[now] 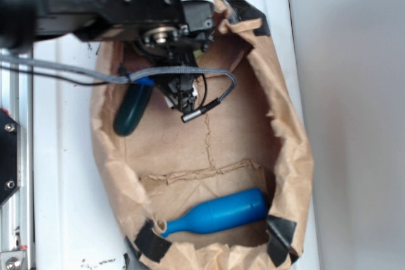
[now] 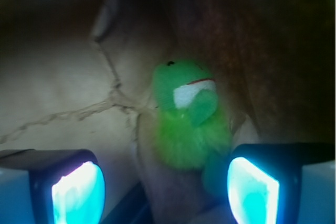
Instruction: Grab the green animal.
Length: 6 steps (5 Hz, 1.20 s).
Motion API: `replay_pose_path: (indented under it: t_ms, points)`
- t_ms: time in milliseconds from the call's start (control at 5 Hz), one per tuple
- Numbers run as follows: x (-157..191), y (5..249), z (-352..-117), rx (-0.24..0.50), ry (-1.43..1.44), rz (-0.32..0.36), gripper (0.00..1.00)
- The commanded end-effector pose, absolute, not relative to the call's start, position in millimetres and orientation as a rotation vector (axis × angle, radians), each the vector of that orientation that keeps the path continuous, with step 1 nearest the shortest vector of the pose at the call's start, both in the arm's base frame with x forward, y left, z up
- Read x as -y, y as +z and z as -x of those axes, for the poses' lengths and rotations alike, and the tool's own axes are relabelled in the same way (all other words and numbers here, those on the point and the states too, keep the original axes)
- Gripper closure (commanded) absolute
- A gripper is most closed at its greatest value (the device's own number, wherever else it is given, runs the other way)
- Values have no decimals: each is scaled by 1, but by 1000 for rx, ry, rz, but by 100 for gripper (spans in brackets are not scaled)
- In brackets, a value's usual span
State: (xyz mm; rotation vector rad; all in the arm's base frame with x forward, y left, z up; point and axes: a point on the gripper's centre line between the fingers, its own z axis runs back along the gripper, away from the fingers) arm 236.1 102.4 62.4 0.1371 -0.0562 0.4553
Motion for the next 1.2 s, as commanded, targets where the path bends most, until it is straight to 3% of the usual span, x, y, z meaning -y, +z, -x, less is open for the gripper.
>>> replay_pose_path:
  t_ms: [0, 200, 600, 1000]
  points:
    - [-122, 54, -259, 129, 499, -132, 0]
    - [-118, 46, -267, 142, 487, -144, 100]
    - [-115, 53, -275, 229, 480, -127, 100]
    - [-114, 68, -270, 244, 467, -92, 100]
